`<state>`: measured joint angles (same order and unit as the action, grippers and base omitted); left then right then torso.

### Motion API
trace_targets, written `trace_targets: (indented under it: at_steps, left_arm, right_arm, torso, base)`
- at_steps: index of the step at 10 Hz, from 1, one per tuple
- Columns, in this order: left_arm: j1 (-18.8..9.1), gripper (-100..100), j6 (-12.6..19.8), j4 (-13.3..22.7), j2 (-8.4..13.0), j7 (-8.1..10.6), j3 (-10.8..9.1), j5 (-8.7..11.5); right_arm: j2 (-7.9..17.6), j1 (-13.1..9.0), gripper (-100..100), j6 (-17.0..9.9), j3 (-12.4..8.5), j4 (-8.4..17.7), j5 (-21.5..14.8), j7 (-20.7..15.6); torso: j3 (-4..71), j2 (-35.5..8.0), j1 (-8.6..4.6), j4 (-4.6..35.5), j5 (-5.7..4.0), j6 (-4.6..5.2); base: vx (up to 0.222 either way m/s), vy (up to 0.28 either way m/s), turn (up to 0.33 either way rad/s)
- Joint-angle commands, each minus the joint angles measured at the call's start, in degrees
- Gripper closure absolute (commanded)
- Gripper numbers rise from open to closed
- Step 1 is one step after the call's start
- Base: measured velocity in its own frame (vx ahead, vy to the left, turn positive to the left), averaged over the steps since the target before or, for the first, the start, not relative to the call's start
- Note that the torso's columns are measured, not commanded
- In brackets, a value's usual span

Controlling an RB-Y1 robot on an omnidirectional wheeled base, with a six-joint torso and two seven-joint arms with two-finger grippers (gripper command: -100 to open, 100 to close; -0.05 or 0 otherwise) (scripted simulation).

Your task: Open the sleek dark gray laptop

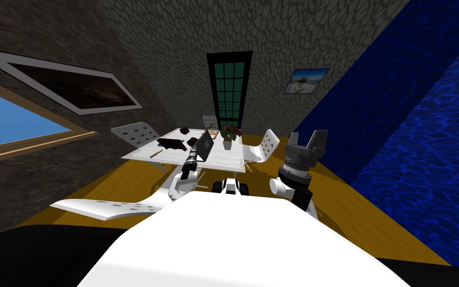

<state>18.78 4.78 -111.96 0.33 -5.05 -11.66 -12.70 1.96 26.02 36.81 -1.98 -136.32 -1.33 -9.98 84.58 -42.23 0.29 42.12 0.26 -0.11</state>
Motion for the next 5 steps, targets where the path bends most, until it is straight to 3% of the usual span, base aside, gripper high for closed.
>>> trace_targets:
  at_steps: [1, 4, 5]
  left_arm:
    - [-0.1, 100, 4.3, -1.1, -0.7, 2.70, 0.71, 2.3]
    - [-0.4, 100, 8.7, -2.7, -1.2, 5.54, 1.54, 5.0]
    - [-0.4, 100, 7.6, -2.3, -1.0, 4.80, 1.28, 4.4]
  right_arm:
    - [0.0, 0.0, 0, 0.0, 0.0, 0.0, 0.0, 0.0]
    - [0.0, 0.0, 0, 0.0, 0.0, 0.0, 0.0, 0.0]
    - [0.0, 0.0, 0, 0.0, 0.0, 0.0, 0.0, 0.0]
  torso:
    - [0.0, 0.0, -0.08, 0.0, -0.04, 0.03]
    - [0.0, 0.0, -0.24, 0.1, -0.18, 0.09]
    - [0.0, -0.1, -0.31, 0.2, -0.23, 0.11]
  base:
    - [-0.012, 0.131, -0.015]
    - [-0.008, 0.123, -0.011]
    - [-0.010, 0.057, -0.007]
